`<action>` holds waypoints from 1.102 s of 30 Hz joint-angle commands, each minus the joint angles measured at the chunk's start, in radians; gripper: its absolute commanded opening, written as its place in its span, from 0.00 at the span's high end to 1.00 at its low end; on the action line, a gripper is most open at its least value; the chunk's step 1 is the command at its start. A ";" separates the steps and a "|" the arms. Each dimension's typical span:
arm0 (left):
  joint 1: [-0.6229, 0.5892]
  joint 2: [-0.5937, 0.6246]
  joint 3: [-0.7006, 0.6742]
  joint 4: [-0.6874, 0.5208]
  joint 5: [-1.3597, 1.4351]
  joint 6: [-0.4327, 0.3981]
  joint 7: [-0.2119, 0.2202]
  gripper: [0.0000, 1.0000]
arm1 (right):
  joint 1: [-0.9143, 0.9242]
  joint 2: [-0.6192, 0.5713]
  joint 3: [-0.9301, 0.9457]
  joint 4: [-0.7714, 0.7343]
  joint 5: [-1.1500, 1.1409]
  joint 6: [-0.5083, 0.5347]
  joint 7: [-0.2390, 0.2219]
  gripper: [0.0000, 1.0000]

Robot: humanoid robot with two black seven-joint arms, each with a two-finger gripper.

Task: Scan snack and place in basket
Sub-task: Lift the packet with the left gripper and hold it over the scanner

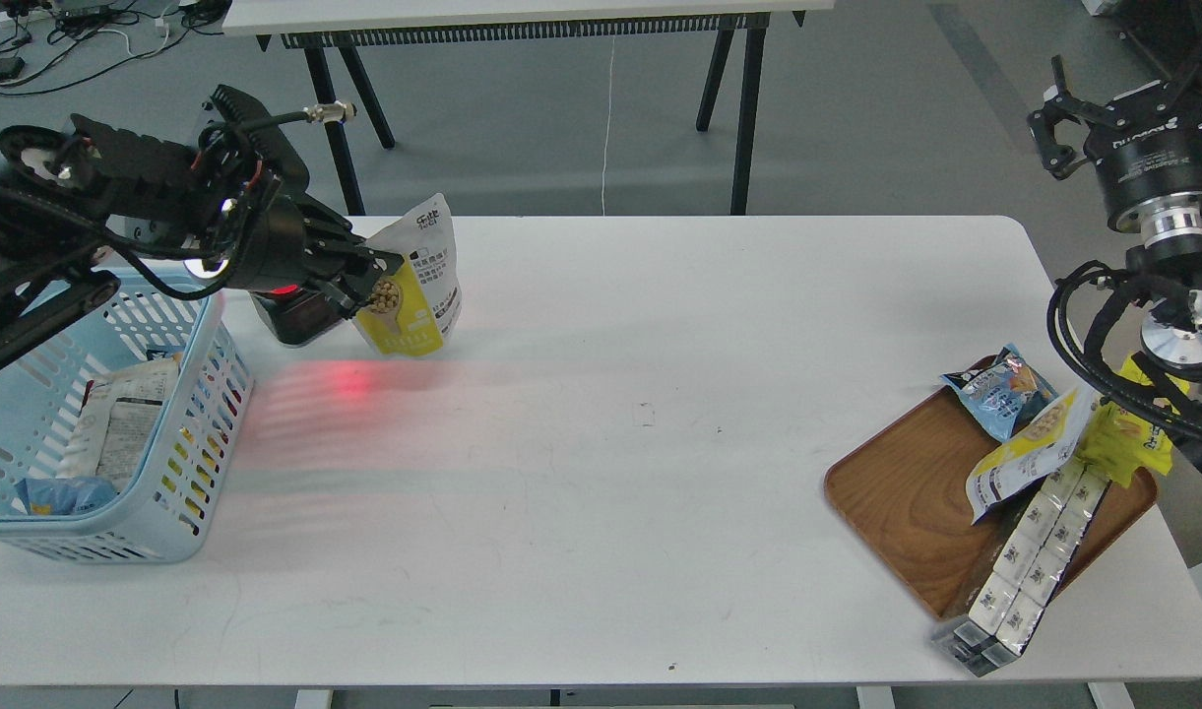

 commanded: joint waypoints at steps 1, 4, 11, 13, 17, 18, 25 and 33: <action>0.001 0.002 -0.004 0.007 0.000 0.000 0.000 1.00 | -0.002 0.003 0.015 0.000 0.001 0.000 0.000 0.00; 0.001 0.005 -0.003 0.016 0.000 0.000 0.000 1.00 | -0.003 0.007 0.032 0.000 0.001 0.000 0.000 0.00; 0.047 0.031 -0.009 0.016 0.000 0.000 0.000 1.00 | -0.003 0.009 0.034 0.000 0.001 0.000 0.000 0.00; 0.048 0.031 -0.009 0.016 0.000 0.000 0.000 1.00 | -0.005 0.010 0.034 0.000 0.001 0.000 0.000 0.00; 0.048 0.025 -0.010 0.016 0.000 0.000 0.000 1.00 | -0.005 0.015 0.034 0.000 0.001 0.000 0.000 0.00; 0.048 0.023 -0.012 0.016 0.000 0.000 0.000 1.00 | -0.005 0.015 0.034 0.000 0.001 0.000 0.000 0.00; 0.045 0.020 -0.014 0.016 0.000 0.000 0.000 1.00 | -0.003 0.015 0.032 0.000 -0.001 0.000 0.000 0.00; 0.024 0.013 -0.043 0.013 0.000 0.000 0.000 1.00 | -0.003 0.012 0.032 0.000 -0.001 0.000 0.000 0.00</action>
